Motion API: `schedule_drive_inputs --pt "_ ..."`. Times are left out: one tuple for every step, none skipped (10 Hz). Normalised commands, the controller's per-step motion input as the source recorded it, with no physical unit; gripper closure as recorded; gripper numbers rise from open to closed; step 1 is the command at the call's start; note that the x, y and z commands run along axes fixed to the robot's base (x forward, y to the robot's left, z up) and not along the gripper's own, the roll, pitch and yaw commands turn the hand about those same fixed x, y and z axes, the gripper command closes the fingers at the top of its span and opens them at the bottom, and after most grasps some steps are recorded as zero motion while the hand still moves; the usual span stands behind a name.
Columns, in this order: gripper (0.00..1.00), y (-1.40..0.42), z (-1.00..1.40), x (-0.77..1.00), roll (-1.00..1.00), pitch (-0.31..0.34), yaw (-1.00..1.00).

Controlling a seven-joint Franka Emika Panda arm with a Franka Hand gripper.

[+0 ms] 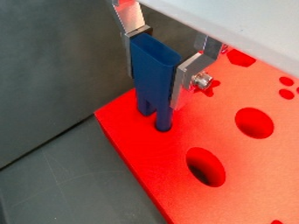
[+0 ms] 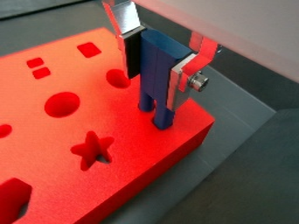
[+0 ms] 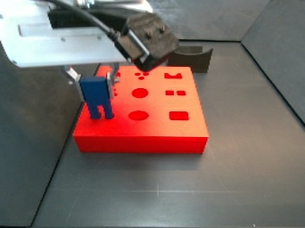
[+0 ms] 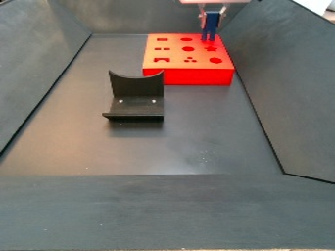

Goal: Pick up the square-circle object. Move up. Rotate the square-circle object. Place the square-circle object on the fixture. Regrasp the square-circle object. Move to above the board. Insert the square-circle object.
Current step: Insert the square-circle object.

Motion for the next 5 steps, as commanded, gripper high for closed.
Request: schedule_drive_inputs --pt "1.00 -0.01 -0.67 0.00 0.00 -0.136 0.00" --pt "1.00 0.00 -0.37 0.00 -0.02 -0.053 0.00" --pt "1.00 0.00 -0.11 0.00 -0.03 -0.081 0.00" --pt "1.00 0.00 -0.11 0.00 0.00 -0.089 0.00" --pt "1.00 -0.32 -0.15 -0.06 0.15 -0.156 0.21"
